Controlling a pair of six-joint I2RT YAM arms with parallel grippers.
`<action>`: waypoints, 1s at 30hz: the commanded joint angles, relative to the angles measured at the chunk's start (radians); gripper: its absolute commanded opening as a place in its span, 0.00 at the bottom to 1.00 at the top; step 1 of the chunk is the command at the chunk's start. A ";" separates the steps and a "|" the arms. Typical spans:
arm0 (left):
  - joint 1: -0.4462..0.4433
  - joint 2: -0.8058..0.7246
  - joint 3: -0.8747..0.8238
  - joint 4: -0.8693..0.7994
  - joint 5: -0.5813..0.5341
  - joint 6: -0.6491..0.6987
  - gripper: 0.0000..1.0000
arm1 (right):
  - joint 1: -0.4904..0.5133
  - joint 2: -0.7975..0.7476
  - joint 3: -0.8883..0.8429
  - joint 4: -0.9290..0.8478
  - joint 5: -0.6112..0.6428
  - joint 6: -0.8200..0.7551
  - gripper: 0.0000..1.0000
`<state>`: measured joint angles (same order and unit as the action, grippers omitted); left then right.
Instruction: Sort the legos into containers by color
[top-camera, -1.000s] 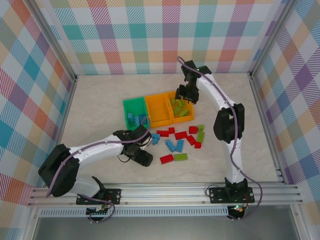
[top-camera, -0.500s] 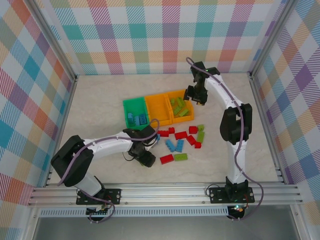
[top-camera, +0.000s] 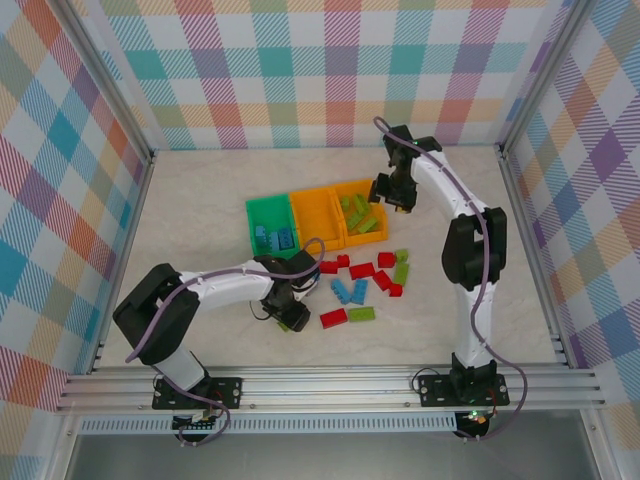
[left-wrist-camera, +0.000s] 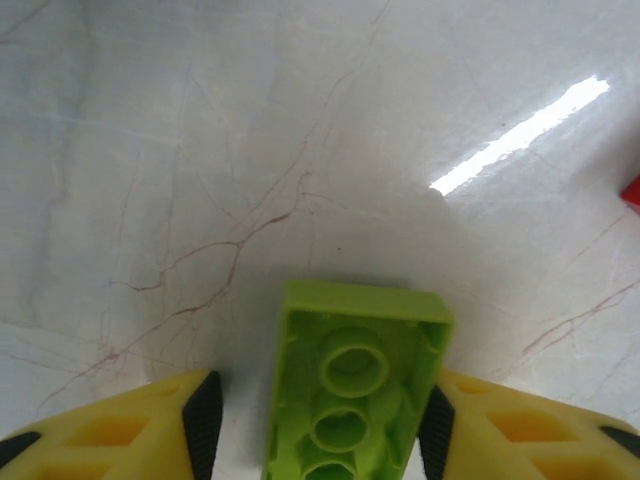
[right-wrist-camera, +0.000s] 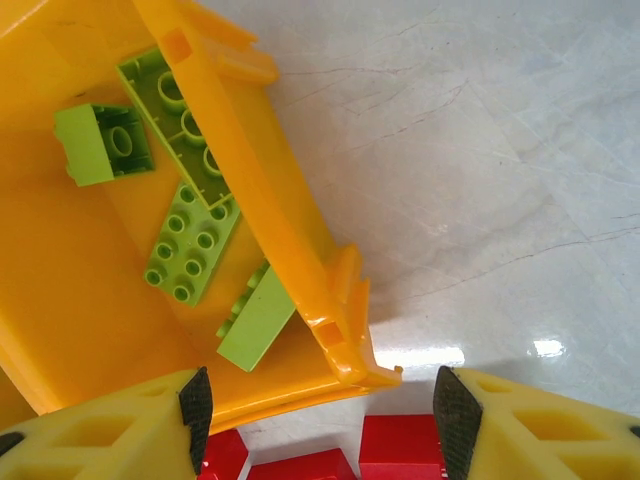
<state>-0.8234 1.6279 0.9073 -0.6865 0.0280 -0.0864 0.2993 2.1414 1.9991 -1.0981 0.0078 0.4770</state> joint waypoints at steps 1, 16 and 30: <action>-0.015 0.012 0.013 -0.026 0.016 -0.010 0.48 | -0.015 -0.056 -0.025 0.008 -0.002 -0.015 0.62; 0.014 -0.173 0.248 -0.082 -0.100 -0.057 0.41 | -0.019 -0.112 -0.146 0.064 -0.013 -0.017 0.62; 0.054 -0.052 0.409 -0.169 -0.030 0.075 0.54 | -0.020 -0.220 -0.297 0.120 -0.038 -0.065 0.64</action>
<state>-0.7761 1.6146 1.4040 -0.7544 -0.0147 -0.0826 0.2844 1.9781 1.7420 -0.9833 -0.0193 0.4534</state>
